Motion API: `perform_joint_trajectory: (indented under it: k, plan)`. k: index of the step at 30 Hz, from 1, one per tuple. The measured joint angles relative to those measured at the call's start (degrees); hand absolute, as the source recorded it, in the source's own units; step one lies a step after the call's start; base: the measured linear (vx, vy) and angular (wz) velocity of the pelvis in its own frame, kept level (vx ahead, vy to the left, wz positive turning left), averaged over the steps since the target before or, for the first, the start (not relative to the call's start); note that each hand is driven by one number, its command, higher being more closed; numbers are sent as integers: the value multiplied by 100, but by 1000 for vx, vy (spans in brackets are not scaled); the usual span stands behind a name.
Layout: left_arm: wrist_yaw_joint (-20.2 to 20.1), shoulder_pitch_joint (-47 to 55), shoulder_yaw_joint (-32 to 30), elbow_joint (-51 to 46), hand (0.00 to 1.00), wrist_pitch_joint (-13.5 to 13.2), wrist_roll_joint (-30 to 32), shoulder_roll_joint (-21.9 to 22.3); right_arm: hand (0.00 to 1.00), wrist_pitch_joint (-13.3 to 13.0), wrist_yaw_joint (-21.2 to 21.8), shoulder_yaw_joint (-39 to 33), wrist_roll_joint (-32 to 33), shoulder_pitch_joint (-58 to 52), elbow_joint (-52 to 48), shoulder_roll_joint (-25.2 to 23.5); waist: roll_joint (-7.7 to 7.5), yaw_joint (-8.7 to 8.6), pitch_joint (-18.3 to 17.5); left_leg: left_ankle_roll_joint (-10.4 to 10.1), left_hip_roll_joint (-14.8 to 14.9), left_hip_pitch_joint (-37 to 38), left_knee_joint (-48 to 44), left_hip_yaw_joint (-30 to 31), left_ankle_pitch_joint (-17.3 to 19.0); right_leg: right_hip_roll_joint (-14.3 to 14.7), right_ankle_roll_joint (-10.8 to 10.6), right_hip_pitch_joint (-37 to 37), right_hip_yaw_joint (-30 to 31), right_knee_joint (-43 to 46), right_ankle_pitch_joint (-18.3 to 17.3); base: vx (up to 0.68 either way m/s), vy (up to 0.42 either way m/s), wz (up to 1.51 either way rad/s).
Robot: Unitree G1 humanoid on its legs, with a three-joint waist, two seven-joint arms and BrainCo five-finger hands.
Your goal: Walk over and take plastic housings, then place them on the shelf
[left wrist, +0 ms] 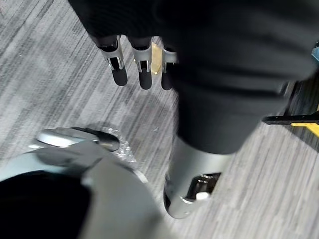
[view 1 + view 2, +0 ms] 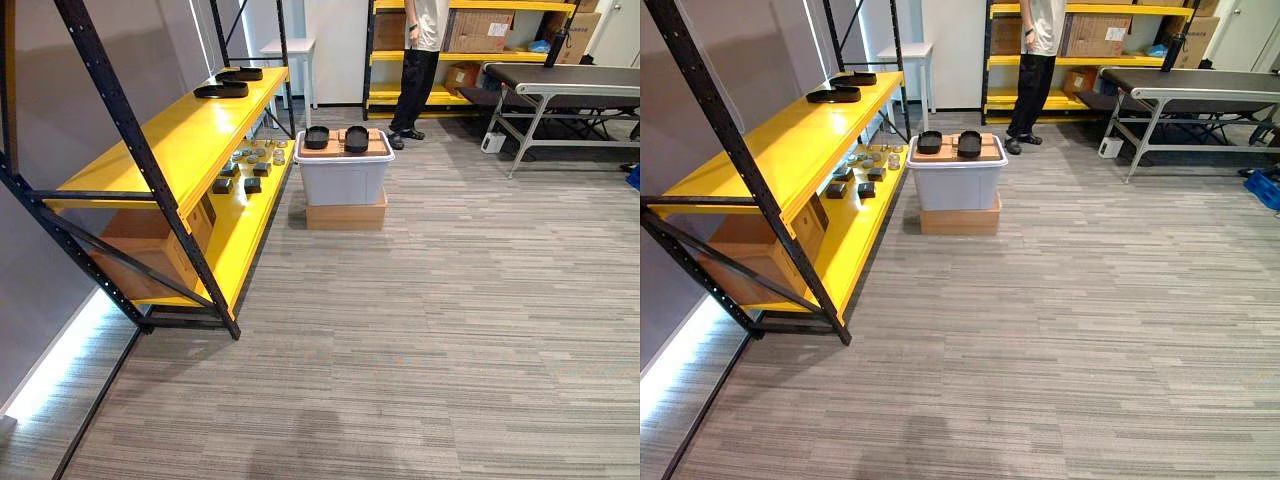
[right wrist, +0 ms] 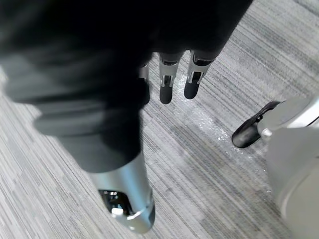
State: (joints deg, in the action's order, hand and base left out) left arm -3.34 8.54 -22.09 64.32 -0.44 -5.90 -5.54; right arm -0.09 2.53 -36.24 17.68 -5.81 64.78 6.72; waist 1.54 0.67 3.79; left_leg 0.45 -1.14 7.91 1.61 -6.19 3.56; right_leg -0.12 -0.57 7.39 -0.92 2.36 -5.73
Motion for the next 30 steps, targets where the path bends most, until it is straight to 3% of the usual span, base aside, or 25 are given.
perform_joint_trajectory:
  k: [4, 11, 30]
  plan:
    - [-82, -306, -188, -95, 0, -96, -186, -352, 0, -31, 4, -211, -5, 199, -137, 303, 56, -59, 32, -116, 22, 33, 72, -2, 26, 25, -3, 56, -29, -60, 0, 32, -42, 1]
    - [-99, -393, -246, -232, 0, -245, -227, -500, 0, -122, 36, -430, -23, 409, -137, 637, 88, -172, 45, -165, 39, 49, 108, 3, 58, 38, -49, 80, -114, -88, -29, 0, -33, 2]
    - [201, -69, -269, -68, 0, -288, -220, 155, 0, -125, -25, -286, 2, 311, -53, 26, 96, -177, 65, -212, 102, 229, 106, -60, 90, 89, -70, 255, -114, -82, -48, -37, -20, -2]
